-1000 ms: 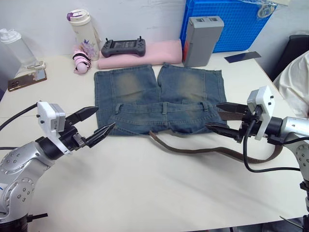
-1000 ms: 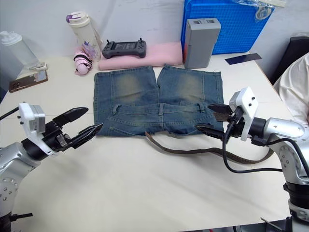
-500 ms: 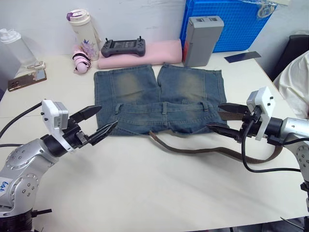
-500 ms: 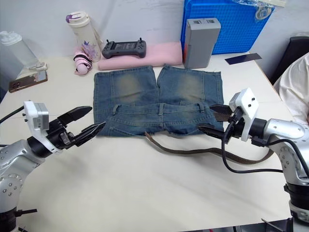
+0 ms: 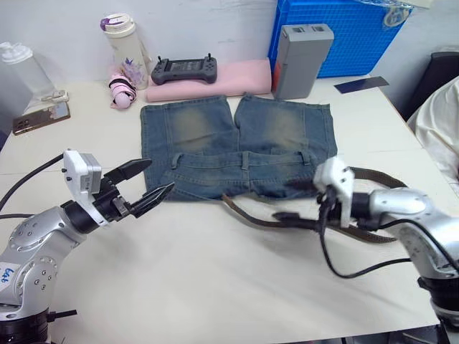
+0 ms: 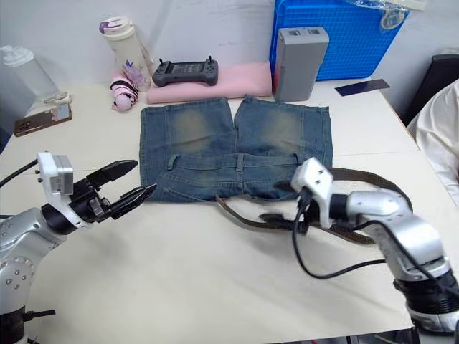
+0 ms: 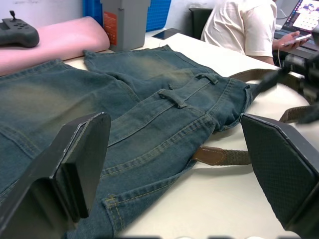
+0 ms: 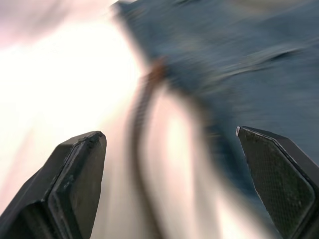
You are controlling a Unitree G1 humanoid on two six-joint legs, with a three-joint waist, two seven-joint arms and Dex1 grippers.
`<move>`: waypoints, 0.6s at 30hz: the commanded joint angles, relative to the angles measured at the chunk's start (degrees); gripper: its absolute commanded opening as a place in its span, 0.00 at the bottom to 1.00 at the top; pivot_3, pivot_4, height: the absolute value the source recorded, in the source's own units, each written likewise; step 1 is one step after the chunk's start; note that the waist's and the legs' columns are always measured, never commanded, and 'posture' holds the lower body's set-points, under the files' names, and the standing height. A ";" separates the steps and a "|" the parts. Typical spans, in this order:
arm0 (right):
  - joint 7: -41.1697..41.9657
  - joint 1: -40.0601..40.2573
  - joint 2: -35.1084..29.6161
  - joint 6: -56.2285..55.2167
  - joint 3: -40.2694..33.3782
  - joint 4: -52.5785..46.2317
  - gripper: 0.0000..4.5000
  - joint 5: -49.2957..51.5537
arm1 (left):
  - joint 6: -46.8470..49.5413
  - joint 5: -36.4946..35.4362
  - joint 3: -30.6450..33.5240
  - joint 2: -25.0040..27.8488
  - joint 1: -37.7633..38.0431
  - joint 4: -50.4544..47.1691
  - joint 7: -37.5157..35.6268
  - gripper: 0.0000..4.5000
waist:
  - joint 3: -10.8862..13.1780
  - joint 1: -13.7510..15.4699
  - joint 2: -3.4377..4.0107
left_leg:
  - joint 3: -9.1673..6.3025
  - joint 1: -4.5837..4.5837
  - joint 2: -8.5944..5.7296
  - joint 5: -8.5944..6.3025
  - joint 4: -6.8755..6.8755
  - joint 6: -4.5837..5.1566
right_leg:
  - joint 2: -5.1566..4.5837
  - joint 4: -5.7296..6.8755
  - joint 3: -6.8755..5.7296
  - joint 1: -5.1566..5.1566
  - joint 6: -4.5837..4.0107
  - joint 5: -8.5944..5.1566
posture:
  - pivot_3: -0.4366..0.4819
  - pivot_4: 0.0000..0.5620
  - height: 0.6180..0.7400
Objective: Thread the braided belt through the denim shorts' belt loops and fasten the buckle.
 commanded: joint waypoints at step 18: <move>6.32 -1.50 -2.86 -7.30 10.83 2.83 0.01 -13.05 | -0.37 0.83 -6.43 3.39 -1.17 -3.21 -7.92 1.00 | -0.07 -0.17 -0.10 | 0.00 0.06 -0.02 0.03 0.00 -0.04 | 0.00 0.04 0.02 0.04 0.01 0.00 | 0.48 0.27 0.50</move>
